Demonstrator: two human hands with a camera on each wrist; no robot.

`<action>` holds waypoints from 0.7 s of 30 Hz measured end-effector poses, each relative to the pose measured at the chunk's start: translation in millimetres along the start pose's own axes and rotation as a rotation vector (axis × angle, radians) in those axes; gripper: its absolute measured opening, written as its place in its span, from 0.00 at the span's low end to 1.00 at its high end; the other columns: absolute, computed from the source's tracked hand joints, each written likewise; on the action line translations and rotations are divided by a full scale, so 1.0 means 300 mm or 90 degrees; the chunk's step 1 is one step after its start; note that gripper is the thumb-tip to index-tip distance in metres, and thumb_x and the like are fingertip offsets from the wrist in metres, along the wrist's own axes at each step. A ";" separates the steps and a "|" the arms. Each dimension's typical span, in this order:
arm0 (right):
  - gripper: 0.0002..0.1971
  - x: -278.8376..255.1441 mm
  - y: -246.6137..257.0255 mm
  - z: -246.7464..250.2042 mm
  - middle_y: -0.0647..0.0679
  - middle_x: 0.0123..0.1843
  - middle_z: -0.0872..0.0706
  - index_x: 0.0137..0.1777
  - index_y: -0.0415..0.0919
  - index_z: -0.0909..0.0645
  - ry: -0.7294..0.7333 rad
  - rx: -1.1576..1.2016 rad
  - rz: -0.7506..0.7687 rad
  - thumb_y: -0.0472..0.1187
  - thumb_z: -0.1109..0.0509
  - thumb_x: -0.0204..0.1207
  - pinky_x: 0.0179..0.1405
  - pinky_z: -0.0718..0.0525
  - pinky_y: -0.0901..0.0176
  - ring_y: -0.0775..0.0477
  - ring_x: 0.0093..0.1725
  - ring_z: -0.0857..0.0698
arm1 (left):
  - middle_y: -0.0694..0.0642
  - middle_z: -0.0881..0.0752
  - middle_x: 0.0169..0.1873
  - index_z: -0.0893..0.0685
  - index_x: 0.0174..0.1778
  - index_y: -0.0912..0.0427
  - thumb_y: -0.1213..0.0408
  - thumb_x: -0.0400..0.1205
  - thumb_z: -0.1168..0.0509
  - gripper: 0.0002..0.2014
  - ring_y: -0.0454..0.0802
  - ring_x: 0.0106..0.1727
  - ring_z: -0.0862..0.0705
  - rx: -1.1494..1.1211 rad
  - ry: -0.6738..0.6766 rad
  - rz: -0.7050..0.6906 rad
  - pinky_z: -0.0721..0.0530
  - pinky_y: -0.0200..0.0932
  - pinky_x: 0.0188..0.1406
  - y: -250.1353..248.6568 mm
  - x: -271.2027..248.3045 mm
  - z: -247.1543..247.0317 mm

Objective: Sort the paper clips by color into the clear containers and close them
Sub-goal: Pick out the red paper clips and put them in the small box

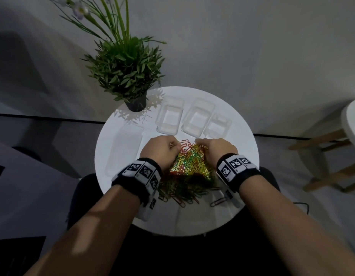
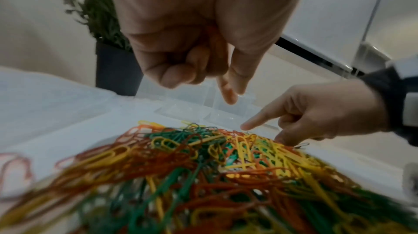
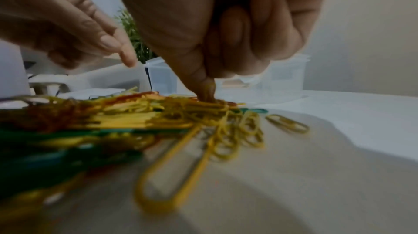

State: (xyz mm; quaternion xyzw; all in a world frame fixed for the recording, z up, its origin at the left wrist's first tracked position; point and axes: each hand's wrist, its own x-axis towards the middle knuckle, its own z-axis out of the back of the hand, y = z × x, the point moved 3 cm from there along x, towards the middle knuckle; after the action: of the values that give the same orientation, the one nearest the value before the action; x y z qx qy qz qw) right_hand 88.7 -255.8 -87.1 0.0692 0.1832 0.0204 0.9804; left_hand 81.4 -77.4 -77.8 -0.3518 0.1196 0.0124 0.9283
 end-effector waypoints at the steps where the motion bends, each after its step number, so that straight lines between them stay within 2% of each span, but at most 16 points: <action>1: 0.25 0.002 -0.005 -0.002 0.49 0.67 0.17 0.73 0.67 0.29 0.003 -0.005 0.000 0.38 0.39 0.81 0.57 0.19 0.51 0.43 0.64 0.18 | 0.44 0.17 0.32 0.12 0.46 0.47 0.55 0.81 0.34 0.06 0.49 0.44 0.16 0.039 0.008 -0.008 0.21 0.40 0.42 -0.008 0.013 -0.003; 4: 0.17 0.011 -0.022 -0.003 0.49 0.64 0.16 0.66 0.59 0.20 -0.016 0.044 -0.022 0.42 0.36 0.80 0.58 0.18 0.51 0.42 0.63 0.18 | 0.48 0.12 0.52 0.13 0.56 0.45 0.53 0.80 0.33 0.10 0.50 0.58 0.17 0.131 0.041 -0.030 0.19 0.44 0.57 -0.016 0.042 -0.030; 7: 0.07 0.019 -0.026 -0.010 0.48 0.57 0.13 0.53 0.52 0.16 -0.035 0.070 -0.019 0.42 0.32 0.78 0.50 0.20 0.54 0.42 0.58 0.17 | 0.49 0.15 0.63 0.16 0.64 0.44 0.51 0.81 0.34 0.15 0.52 0.66 0.20 0.185 0.057 -0.040 0.21 0.46 0.63 -0.009 0.054 -0.053; 11: 0.02 0.011 -0.039 -0.011 0.51 0.43 0.13 0.43 0.49 0.15 -0.075 0.176 -0.034 0.43 0.29 0.76 0.44 0.20 0.58 0.45 0.48 0.16 | 0.50 0.14 0.60 0.15 0.62 0.45 0.51 0.83 0.38 0.14 0.53 0.63 0.19 0.185 0.038 -0.047 0.20 0.46 0.58 -0.005 0.062 -0.059; 13: 0.04 0.001 -0.059 -0.016 0.53 0.35 0.16 0.40 0.48 0.15 -0.077 0.298 -0.062 0.44 0.27 0.75 0.38 0.22 0.60 0.50 0.39 0.17 | 0.50 0.12 0.56 0.14 0.59 0.46 0.53 0.84 0.39 0.12 0.53 0.60 0.18 0.175 0.014 -0.045 0.22 0.43 0.53 -0.007 0.071 -0.054; 15: 0.07 -0.007 -0.084 -0.028 0.50 0.33 0.17 0.37 0.46 0.18 -0.076 0.419 -0.081 0.41 0.28 0.77 0.35 0.25 0.61 0.51 0.33 0.20 | 0.51 0.12 0.54 0.15 0.58 0.47 0.53 0.83 0.38 0.11 0.54 0.59 0.18 0.182 0.007 -0.037 0.23 0.43 0.50 -0.007 0.082 -0.052; 17: 0.12 -0.016 -0.106 -0.042 0.47 0.32 0.19 0.34 0.44 0.24 -0.074 0.514 -0.087 0.39 0.32 0.80 0.34 0.28 0.61 0.49 0.31 0.24 | 0.51 0.13 0.58 0.17 0.63 0.46 0.52 0.83 0.37 0.14 0.54 0.62 0.18 0.198 0.021 -0.035 0.22 0.45 0.55 -0.006 0.091 -0.055; 19: 0.12 -0.033 -0.112 -0.055 0.48 0.28 0.27 0.37 0.38 0.26 -0.050 0.617 -0.099 0.36 0.37 0.83 0.25 0.32 0.64 0.51 0.25 0.30 | 0.50 0.15 0.63 0.18 0.67 0.45 0.52 0.83 0.37 0.16 0.53 0.66 0.20 0.211 0.030 -0.040 0.21 0.46 0.59 -0.005 0.100 -0.058; 21: 0.12 -0.058 -0.114 -0.066 0.49 0.24 0.30 0.38 0.35 0.25 -0.019 0.741 -0.114 0.34 0.39 0.84 0.15 0.37 0.70 0.55 0.18 0.34 | 0.48 0.14 0.61 0.16 0.63 0.45 0.53 0.83 0.37 0.14 0.52 0.64 0.19 0.218 0.023 -0.050 0.21 0.45 0.57 -0.008 0.109 -0.055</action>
State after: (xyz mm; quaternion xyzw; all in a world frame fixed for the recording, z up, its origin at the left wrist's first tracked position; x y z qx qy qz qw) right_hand 65.7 -288.2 -104.0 0.5805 0.1559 -0.1673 0.7815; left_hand 109.8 -91.9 -95.7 -0.1929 0.1226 -0.0511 0.9722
